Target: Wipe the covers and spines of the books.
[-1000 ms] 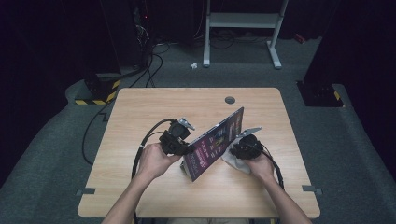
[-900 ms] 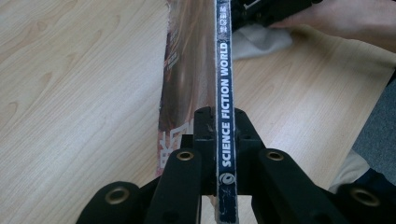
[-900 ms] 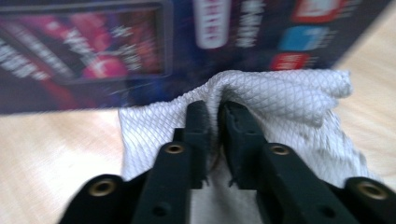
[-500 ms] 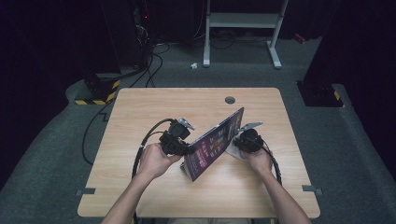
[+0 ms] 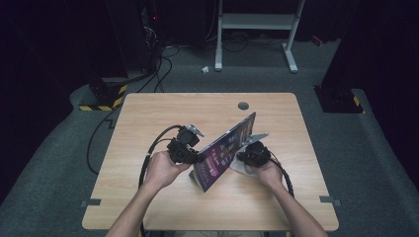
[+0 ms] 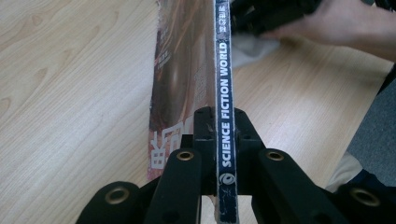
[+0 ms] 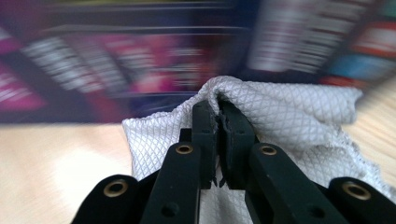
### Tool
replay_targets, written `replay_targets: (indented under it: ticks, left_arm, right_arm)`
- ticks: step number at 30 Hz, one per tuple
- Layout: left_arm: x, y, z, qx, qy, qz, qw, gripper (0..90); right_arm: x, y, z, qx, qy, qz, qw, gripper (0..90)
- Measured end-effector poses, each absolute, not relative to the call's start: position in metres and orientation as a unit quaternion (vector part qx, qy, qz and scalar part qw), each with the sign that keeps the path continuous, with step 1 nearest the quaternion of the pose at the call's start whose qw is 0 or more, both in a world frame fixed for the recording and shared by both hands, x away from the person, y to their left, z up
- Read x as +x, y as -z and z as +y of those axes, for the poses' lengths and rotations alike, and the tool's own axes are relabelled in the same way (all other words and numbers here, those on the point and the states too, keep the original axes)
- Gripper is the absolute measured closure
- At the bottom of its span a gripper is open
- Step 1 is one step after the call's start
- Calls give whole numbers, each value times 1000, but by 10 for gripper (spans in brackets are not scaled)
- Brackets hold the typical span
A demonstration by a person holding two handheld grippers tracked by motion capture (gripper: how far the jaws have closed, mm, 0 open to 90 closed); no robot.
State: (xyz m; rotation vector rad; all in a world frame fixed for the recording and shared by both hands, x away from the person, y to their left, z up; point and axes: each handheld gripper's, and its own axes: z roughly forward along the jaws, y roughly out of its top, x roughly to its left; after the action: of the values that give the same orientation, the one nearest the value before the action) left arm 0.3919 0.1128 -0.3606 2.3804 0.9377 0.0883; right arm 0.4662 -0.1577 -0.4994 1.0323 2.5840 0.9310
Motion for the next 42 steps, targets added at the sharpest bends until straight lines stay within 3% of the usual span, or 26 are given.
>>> replay_targets:
  ticks: [8, 19, 22, 27, 31, 34, 37, 42]
  left_arm:
    - [397, 364, 119, 888, -35, 361, 282, 837]
    - [399, 369, 122, 889, -32, 363, 278, 837]
    - [399, 368, 121, 888, -32, 364, 279, 837]
    - [397, 366, 123, 886, -34, 364, 284, 837]
    - [395, 363, 122, 886, -33, 361, 287, 838]
    - [393, 361, 118, 890, -32, 353, 288, 838]
    - [389, 357, 115, 894, -28, 341, 290, 838]
    - [387, 357, 112, 895, -24, 336, 292, 838]
  right_arm:
    - [492, 501, -173, 414, -303, 850, 118, 848]
    - [461, 495, -128, 283, -305, 904, 102, 849]
    - [469, 497, -133, 296, -307, 898, 108, 838]
    - [487, 502, -158, 386, -305, 864, 109, 729]
    - [479, 494, -162, 389, -307, 861, 113, 562]
    - [471, 492, -163, 379, -293, 868, 128, 533]
    - [473, 497, -169, 390, -287, 866, 123, 579]
    - [481, 498, -175, 400, -297, 859, 118, 808]
